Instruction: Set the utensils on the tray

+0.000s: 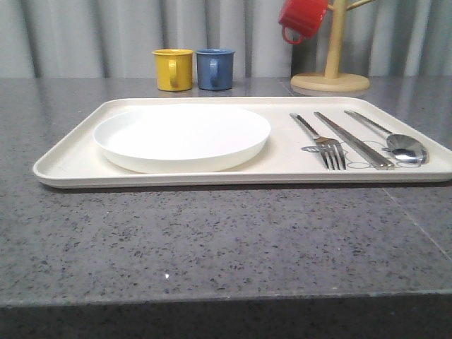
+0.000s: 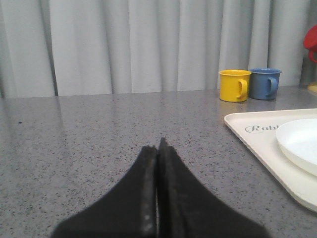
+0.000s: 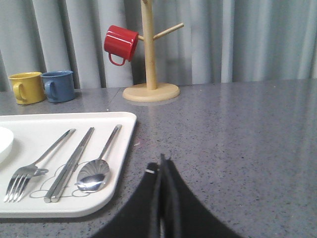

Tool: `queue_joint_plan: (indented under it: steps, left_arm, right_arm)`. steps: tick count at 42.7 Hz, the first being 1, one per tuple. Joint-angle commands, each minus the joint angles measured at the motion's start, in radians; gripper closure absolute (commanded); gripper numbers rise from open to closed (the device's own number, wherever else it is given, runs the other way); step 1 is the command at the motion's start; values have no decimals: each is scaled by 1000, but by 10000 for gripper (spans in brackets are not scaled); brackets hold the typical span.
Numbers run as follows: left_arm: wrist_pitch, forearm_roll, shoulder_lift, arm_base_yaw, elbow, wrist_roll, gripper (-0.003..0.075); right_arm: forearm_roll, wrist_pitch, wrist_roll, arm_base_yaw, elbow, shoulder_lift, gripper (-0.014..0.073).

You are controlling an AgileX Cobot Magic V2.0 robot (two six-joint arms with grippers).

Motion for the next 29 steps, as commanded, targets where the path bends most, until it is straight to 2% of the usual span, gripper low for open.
queue_joint_plan:
  steps: [1,29]
  left_arm:
    - [-73,-10,-21,5,14,-6,741]
    - [-73,-10,-23,49,14,-6,741]
  right_arm:
    - [-3,-86,1,-6,0,-15,660]
    - [-3,-86,1,-6,0,-15,660]
